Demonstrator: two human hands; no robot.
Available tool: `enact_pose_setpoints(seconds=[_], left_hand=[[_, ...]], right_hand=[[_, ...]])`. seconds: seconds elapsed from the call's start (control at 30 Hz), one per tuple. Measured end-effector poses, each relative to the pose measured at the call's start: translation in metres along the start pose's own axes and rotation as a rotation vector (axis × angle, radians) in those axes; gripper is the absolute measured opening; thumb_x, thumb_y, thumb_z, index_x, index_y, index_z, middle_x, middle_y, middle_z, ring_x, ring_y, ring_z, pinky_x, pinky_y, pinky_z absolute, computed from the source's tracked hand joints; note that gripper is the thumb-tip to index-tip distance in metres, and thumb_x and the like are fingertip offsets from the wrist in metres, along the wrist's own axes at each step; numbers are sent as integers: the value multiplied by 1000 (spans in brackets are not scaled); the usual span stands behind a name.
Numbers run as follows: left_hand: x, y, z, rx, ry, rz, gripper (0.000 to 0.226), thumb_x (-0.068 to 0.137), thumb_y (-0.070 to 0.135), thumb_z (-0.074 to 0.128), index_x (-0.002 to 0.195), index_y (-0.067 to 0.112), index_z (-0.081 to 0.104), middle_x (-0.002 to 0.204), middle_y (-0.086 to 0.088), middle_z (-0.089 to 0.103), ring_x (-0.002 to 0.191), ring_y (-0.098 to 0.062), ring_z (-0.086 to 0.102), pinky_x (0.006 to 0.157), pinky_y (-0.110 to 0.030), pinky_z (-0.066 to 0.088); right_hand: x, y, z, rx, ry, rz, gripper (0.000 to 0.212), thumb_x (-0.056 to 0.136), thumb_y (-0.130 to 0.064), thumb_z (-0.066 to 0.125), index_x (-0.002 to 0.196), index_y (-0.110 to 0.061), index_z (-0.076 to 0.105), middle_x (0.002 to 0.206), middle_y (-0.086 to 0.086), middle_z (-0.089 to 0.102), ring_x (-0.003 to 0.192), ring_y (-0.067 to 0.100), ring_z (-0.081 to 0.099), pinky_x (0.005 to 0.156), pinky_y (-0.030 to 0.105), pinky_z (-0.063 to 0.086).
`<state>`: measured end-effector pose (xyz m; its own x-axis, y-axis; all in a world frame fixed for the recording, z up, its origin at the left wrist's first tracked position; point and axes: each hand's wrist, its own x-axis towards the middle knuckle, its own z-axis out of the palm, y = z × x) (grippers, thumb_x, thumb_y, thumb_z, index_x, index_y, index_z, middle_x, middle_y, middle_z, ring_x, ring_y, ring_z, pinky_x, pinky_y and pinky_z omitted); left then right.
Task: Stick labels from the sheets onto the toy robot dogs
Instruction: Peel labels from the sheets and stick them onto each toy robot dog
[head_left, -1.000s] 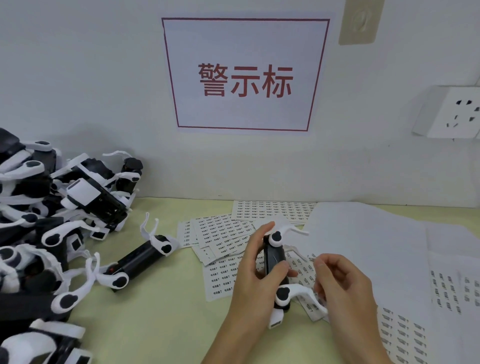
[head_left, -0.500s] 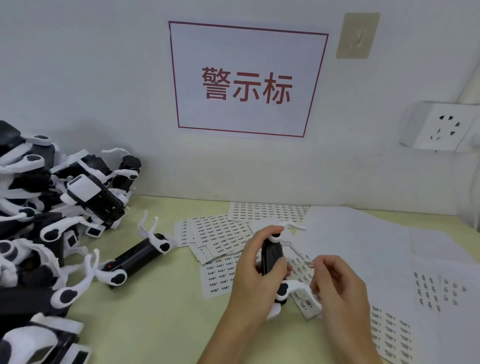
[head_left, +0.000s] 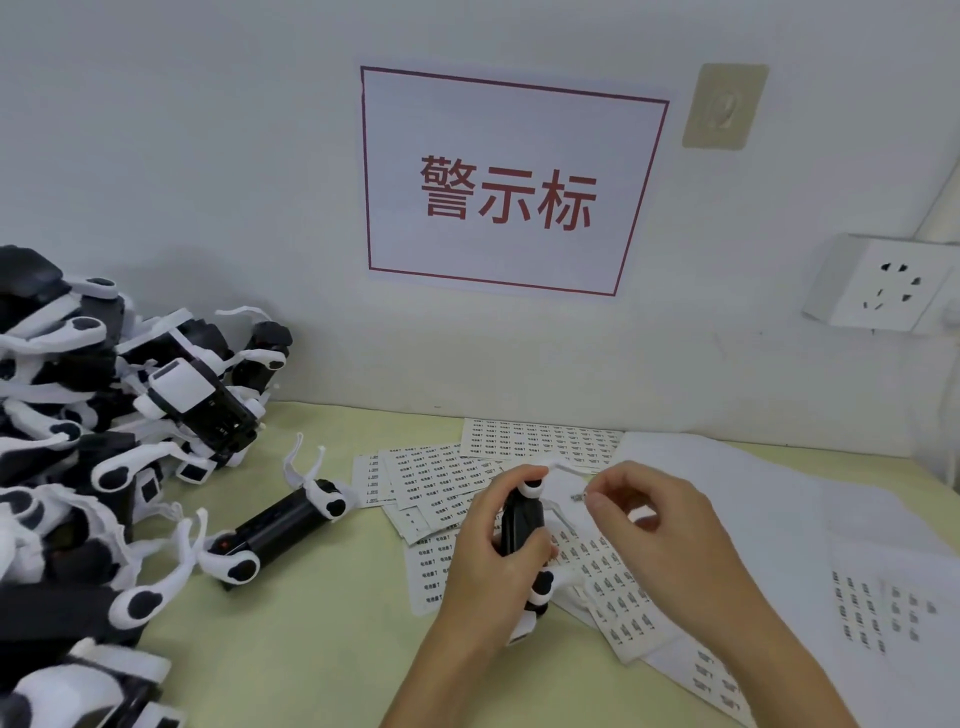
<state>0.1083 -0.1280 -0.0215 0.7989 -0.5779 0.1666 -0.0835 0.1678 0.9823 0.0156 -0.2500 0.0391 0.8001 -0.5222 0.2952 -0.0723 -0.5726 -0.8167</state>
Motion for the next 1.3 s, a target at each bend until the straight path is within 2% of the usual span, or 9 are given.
enact_pose_setpoints(seconds=[0.13,0.27,0.53,0.7,0.8,0.87,1.1,1.2,1.3], left_hand=[[1,0,0,-9,-18,-5,55,89,-5,55,124,38,61,127,5,57,88,-30,69,79,-33,58],[2,-1,1,20,-32,2,54,82,8,57,125,40,60,128,6,57,89,-29,69,82,-37,59],[3,-3,0,50,-32,34,57,81,11,57,126,45,59,123,20,61,91,-33,68,85,-46,59],[3,-3,1,-42,-27,-12,60,80,11,62,128,45,51,111,15,66,88,-39,69,79,-38,61],[3,-3,1,-45,-16,0,55,81,10,62,127,38,53,115,8,66,91,-43,67,85,-52,58],[3,-3,3,-33,-9,21,51,81,10,62,125,34,55,117,5,65,91,-40,68,87,-54,57],[5,-6,2,-28,-3,31,49,81,11,63,124,32,56,115,6,66,89,-37,70,87,-58,56],[5,-6,2,-22,-9,36,49,82,11,63,124,33,57,116,9,67,90,-29,72,88,-53,58],[5,-6,2,-34,-7,32,47,83,11,62,124,33,58,117,7,67,91,-31,72,88,-52,58]], right_hand=[[15,-4,1,6,34,-60,12,85,-24,67,79,-35,66,96,-25,60,101,-4,55,81,20,45],[18,3,5,12,-25,-73,11,86,-24,69,81,-33,67,99,-22,58,106,-3,55,88,21,45],[18,17,6,-106,-117,-53,15,88,-24,69,76,-32,66,101,-18,57,102,-6,53,84,15,41],[19,17,10,-199,-149,-85,23,91,-21,67,74,-35,64,103,-21,49,107,-6,46,83,9,35],[19,15,13,-239,-143,-111,24,91,-20,67,74,-36,63,102,-23,45,109,-5,42,85,2,30],[19,13,14,-273,-130,-139,22,91,-19,67,75,-34,65,102,-23,44,109,-8,40,85,-2,26],[19,10,17,-329,-112,-183,19,90,-16,67,77,-29,69,99,-20,46,103,-2,46,83,4,33],[19,8,17,-304,-91,-184,21,90,-13,67,76,-29,68,98,-18,49,100,-1,49,81,6,36],[18,6,17,-278,-80,-179,23,90,-11,67,74,-28,66,96,-17,51,96,1,52,80,13,40]])
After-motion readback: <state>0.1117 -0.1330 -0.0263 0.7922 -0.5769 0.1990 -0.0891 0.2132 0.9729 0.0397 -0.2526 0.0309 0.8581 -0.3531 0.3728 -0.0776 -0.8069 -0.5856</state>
